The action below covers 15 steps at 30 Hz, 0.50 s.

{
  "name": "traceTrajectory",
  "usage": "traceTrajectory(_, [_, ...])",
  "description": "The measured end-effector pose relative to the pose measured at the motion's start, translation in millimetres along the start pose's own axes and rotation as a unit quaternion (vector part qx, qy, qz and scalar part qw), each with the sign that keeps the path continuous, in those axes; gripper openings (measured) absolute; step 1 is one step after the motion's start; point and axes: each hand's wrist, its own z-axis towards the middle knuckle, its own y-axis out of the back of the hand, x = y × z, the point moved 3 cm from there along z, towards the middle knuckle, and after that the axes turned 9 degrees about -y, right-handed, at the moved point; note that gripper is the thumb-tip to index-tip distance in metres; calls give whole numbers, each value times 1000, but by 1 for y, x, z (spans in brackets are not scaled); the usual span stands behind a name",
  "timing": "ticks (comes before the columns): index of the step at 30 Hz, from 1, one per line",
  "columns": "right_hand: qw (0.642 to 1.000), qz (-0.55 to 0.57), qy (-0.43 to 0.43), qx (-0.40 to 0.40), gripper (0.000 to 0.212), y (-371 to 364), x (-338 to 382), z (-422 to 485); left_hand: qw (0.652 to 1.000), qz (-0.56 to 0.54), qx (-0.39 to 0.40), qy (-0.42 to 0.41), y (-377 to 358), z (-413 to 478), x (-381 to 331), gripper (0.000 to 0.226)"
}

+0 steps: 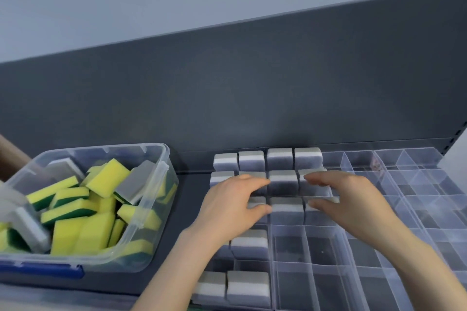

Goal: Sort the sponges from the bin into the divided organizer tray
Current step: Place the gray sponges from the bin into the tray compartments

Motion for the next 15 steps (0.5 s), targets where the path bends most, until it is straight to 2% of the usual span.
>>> traceTrajectory(6, [999, 35, 40, 10, 41, -27, 64, -6, 999, 13, -29, 26, 33, -46, 39, 48])
traceTrajectory(15, [995, 29, 84, 32, 38, -76, 154, -7, 993, 38, -62, 96, 78, -114, 115, 45])
